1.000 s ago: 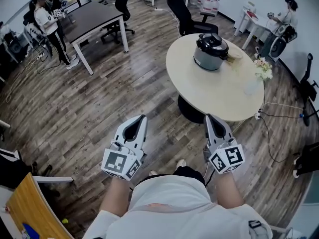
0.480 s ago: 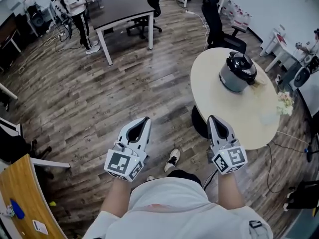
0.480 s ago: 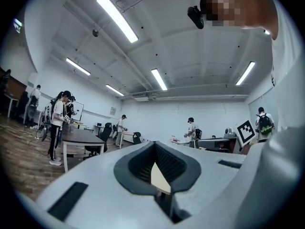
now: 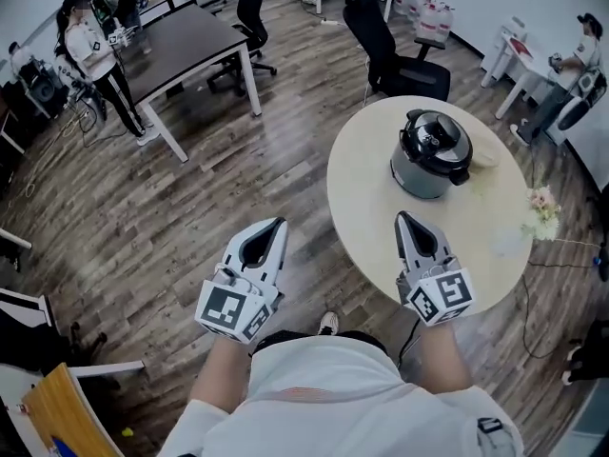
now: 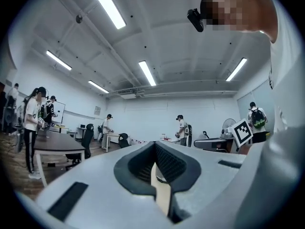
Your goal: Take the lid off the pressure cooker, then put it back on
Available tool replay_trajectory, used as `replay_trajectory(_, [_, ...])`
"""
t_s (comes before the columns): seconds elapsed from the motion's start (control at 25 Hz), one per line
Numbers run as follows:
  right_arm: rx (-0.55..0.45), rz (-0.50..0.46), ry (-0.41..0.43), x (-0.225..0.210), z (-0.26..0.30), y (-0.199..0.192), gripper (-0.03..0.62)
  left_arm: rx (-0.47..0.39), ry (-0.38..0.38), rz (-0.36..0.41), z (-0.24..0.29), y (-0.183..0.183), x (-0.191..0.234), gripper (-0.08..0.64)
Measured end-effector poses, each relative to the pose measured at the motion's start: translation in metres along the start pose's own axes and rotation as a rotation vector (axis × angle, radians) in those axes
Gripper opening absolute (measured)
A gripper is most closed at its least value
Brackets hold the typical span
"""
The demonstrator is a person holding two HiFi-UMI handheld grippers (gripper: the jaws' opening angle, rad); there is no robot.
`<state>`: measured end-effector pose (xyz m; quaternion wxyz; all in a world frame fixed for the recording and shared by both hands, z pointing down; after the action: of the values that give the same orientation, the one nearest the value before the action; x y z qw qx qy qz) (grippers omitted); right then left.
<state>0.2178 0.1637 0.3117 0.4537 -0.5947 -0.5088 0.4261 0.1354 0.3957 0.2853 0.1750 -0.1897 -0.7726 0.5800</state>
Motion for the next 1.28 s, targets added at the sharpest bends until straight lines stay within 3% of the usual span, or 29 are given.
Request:
replay_trajectory(0.4, [-0.034,0.006,-0.217,-0.127,0.017,-0.015,0.002,0.033,-0.217,-0.029,0.154,-0.050,0.001,0.005])
replay_trajectory(0.68, [-0.002,-0.065,-0.428,-0.191,0.041,-0.046,0.002,0.053,-0.415,-0.131,0.266,-0.119,0.031,0.005])
replay_trajectory(0.84, [0.037,-0.108,-0.586,-0.206,0.071,-0.037,0.002,0.069,-0.558,-0.177,0.335,-0.134,0.055,0.005])
replay_trajectory(1.0, [0.039,-0.150,-0.659,-0.219,0.124,-0.036,0.002,0.065,-0.659,-0.134,0.390,-0.142,0.091,0.005])
replay_trajectory(1.28, [0.105,-0.168,-0.779,-0.227,0.146,-0.051,0.002,0.091,-0.799,-0.207,0.445,-0.169,0.097,0.005])
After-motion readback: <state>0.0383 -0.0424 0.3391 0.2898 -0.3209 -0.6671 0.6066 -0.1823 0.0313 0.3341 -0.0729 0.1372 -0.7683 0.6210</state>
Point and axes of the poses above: the fingertips, and each gripper's own axes: z forward along the fingers, x to its left, y out of its top, the point moved 4 cm from there along -z, backward along the fingers, and after that the axes turned 14 degrees about -x, right-handed, at the moved point
